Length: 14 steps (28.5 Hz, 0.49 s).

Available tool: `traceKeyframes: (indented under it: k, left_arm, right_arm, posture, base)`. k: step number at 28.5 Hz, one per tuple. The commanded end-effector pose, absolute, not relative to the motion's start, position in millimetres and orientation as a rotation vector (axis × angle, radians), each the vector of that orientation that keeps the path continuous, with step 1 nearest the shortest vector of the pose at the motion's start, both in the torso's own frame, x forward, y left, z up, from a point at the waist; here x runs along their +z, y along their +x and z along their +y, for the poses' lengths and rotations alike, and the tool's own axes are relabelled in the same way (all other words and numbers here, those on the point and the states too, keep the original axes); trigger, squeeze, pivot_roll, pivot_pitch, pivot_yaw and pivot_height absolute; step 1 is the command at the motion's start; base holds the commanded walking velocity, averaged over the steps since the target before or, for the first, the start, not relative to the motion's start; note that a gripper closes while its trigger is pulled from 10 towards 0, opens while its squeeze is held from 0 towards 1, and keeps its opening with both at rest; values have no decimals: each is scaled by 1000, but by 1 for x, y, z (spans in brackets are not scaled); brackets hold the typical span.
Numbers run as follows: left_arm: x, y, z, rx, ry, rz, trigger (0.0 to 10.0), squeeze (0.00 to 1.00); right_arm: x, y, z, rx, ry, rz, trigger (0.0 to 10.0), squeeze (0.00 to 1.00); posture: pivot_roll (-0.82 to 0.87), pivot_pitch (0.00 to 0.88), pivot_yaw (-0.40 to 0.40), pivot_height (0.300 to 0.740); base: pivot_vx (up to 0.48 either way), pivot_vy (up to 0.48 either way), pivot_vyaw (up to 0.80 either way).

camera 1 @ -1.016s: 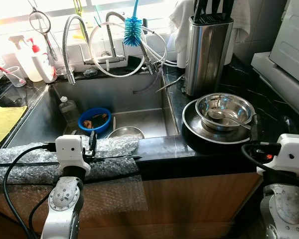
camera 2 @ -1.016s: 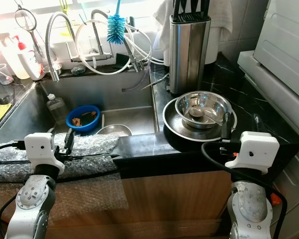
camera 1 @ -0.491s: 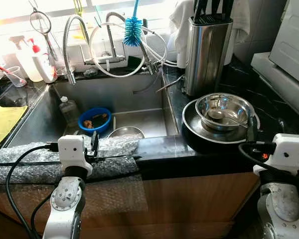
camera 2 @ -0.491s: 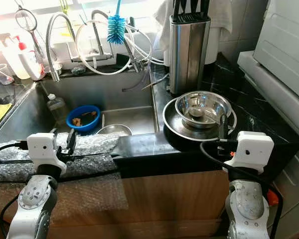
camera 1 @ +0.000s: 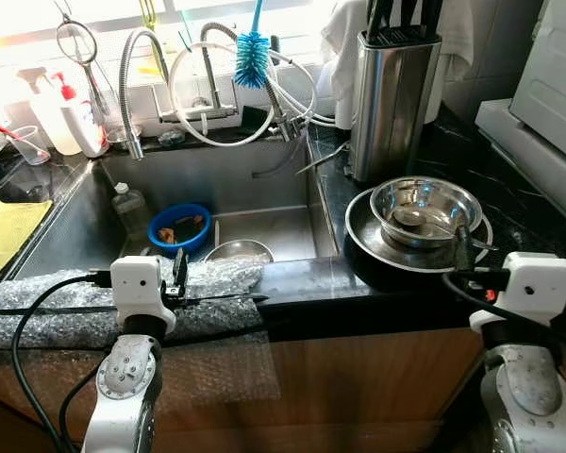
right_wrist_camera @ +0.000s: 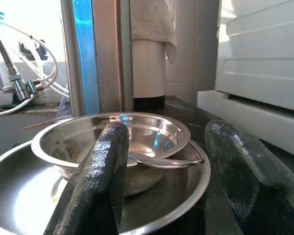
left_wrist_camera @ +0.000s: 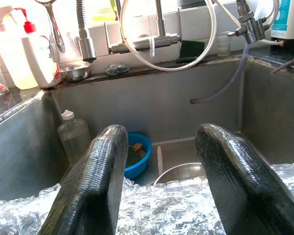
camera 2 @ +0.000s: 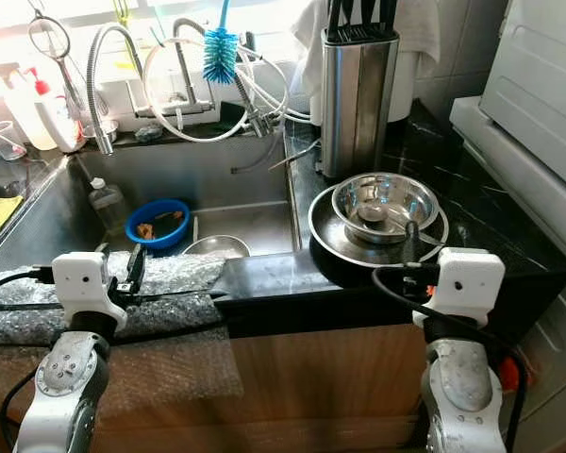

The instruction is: Kitchen organization

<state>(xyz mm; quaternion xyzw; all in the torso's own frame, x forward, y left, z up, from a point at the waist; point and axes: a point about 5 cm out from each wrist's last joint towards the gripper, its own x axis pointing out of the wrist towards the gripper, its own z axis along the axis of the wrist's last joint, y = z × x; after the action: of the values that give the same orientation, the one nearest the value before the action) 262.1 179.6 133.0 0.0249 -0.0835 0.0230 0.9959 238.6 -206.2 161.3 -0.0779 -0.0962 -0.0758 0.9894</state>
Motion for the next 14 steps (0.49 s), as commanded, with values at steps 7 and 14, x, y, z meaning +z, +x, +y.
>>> traceKeyframes:
  k: [7,14]
  left_arm:
    - [132,263,182,66,61,-157,10000,0]
    - [131,262,182,66,65,-153,10000,0]
  right_arm:
    - [163,242,-202,-135,-149,-192,10000,0]
    - [162,244,-208,-181,-154,-181,4902,0]
  posture:
    - [-162,0,96,740]
    - [-160,0,96,740]
  base:
    - [0,0,0]
    - [0,0,0]
